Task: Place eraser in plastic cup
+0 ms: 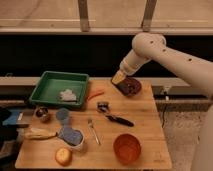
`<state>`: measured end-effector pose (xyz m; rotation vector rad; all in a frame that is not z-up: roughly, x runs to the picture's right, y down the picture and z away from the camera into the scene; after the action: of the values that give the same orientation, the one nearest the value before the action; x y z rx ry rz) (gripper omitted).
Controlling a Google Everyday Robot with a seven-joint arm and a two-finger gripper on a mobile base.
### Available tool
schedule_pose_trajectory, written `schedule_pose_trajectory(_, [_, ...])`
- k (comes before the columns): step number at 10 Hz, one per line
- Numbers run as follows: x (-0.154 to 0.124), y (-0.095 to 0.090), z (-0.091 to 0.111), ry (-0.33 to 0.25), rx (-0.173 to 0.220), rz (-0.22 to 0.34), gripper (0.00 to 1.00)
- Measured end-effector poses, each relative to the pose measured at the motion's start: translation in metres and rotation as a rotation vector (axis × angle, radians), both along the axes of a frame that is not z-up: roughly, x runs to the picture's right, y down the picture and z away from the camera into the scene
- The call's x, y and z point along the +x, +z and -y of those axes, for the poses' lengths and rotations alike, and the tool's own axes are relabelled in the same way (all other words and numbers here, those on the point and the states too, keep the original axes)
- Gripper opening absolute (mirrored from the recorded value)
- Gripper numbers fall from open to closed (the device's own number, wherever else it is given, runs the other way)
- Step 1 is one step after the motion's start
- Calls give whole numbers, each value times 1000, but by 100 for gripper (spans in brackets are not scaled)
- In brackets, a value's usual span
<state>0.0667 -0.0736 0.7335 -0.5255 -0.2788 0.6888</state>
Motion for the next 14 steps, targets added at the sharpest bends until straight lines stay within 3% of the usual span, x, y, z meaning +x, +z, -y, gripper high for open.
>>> schedule_pose_trajectory(4, [-82,-18,37,-2,82,163,0])
schedule_pose_trajectory(6, [-118,-30,52,21,93,249,0])
schedule_pose_trajectory(12, [-118,-30,52,23,91,252,0])
schedule_pose_trajectory(14, [-124,-27,46,-7,79,271,0])
